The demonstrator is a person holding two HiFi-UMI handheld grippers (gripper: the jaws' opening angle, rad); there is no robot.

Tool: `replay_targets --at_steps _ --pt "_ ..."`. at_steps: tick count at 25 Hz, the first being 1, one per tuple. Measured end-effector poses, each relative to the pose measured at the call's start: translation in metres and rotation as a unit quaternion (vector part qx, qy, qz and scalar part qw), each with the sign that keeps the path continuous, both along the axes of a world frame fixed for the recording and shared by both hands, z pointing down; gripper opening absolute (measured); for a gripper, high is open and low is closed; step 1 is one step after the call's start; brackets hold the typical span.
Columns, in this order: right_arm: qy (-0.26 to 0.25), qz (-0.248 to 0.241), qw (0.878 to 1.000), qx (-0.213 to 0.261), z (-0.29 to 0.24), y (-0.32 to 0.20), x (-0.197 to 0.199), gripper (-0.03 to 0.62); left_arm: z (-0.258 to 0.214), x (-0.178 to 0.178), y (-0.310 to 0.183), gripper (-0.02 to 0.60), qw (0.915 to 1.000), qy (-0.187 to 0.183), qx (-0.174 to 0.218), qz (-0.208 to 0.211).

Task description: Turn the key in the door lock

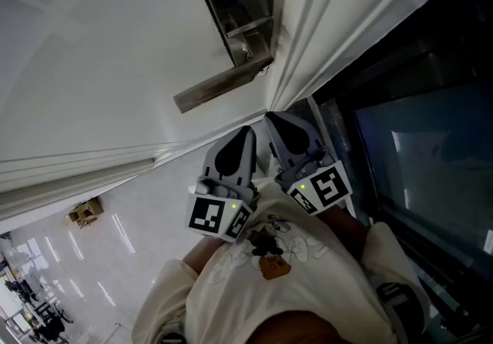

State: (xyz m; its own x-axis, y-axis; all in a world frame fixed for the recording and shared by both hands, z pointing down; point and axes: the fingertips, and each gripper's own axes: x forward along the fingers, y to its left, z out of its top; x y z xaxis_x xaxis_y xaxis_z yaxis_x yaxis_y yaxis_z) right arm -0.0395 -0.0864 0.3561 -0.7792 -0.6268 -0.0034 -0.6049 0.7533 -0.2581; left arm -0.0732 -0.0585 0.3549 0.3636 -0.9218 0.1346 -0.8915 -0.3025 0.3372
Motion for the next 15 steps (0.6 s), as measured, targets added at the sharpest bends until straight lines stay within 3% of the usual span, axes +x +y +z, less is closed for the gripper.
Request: replay_targets --at_steps 15 --pt "0.008 -0.002 1.000 0.001 -0.0006 -0.0057 -0.0071 0.006 0.0005 -0.0076 -0.0036 0.005 1.0000 0.006 0.002 -0.005"
